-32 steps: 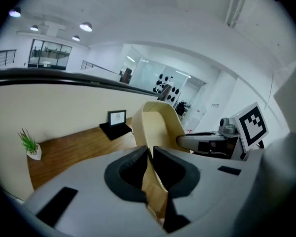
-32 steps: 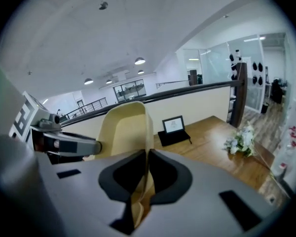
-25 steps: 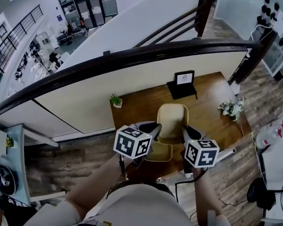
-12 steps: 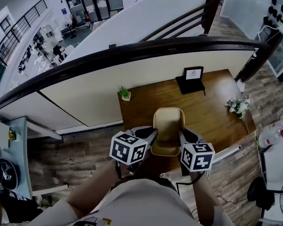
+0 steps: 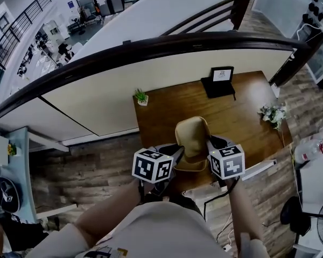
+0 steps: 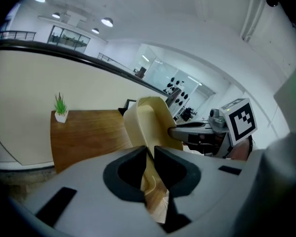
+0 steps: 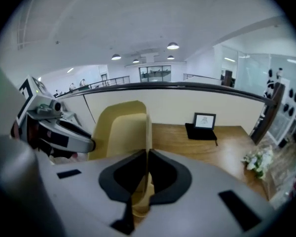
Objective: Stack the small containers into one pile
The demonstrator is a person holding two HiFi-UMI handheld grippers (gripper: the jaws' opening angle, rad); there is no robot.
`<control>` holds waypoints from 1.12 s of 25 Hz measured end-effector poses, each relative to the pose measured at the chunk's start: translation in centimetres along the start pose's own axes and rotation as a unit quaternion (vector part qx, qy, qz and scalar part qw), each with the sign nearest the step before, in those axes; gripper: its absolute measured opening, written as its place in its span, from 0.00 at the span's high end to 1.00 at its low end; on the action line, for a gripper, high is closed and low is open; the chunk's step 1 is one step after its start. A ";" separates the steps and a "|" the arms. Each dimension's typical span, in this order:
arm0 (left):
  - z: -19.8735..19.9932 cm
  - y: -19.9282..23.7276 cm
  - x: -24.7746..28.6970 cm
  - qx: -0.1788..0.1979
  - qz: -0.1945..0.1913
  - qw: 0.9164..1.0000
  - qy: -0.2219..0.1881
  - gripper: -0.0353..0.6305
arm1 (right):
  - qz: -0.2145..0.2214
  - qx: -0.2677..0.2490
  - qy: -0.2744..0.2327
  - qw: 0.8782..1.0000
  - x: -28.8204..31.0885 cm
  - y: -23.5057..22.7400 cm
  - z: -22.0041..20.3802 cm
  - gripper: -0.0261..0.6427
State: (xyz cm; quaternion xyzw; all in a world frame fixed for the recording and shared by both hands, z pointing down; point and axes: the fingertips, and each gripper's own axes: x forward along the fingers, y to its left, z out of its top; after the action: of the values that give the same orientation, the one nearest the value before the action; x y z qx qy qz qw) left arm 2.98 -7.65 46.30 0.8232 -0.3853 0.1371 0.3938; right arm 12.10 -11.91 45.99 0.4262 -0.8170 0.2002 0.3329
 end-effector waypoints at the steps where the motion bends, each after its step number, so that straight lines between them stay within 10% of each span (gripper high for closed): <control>1: -0.8 0.2 0.3 -0.014 0.003 1.000 0.005 0.87 | 0.006 -0.018 0.014 1.000 0.6 0.0 -0.4 0.93; 12: -10.1 2.0 3.5 -0.140 0.024 0.988 0.066 0.85 | 0.092 -0.159 0.154 0.971 7.1 1.8 -6.5 0.94; 28: -16.5 2.5 8.8 -0.315 0.023 0.947 0.066 0.86 | 0.155 -0.255 0.252 0.921 13.7 1.3 -13.1 0.92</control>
State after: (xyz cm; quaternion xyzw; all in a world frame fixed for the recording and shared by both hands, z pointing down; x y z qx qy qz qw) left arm 8.22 -0.85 63.06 0.6371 -0.4008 0.0722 0.6544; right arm 10.17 -10.89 64.82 0.1303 -0.7854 0.1346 0.5899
